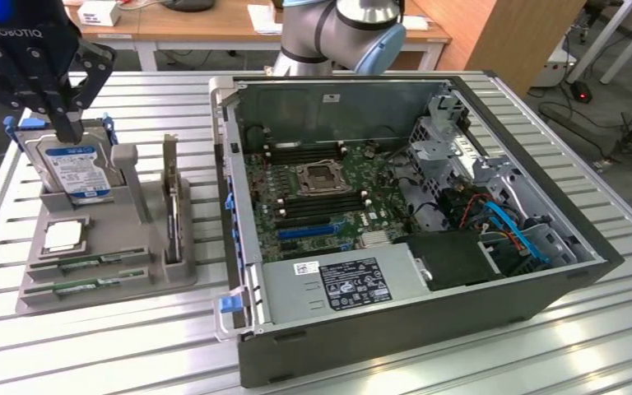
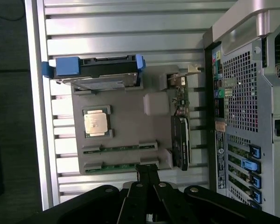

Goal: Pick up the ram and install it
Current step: 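Reach for the ram, then pick up the ram and move it above insertion slot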

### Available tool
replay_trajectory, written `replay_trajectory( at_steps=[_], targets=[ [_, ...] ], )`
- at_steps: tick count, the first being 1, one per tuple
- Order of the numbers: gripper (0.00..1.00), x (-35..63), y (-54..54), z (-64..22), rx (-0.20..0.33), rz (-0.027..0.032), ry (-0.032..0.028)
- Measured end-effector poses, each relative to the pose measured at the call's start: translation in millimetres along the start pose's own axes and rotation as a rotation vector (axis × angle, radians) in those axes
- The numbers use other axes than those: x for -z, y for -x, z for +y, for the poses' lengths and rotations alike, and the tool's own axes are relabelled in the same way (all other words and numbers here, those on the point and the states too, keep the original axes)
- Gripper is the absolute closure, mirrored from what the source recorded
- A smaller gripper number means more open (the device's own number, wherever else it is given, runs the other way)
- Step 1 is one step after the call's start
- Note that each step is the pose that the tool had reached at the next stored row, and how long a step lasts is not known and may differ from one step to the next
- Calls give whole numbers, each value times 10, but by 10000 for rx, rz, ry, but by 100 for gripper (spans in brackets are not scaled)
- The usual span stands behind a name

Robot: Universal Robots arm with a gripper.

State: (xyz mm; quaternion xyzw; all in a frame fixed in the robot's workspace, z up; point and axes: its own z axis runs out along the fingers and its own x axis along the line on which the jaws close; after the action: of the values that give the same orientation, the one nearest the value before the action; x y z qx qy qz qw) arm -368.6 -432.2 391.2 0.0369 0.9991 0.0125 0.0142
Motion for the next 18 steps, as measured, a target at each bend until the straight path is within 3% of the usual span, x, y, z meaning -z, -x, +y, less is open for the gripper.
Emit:
replay_trajectory(
  at_steps=[18],
  targets=[
    [91, 1, -7, -17, 0, 0, 0]
  ],
)
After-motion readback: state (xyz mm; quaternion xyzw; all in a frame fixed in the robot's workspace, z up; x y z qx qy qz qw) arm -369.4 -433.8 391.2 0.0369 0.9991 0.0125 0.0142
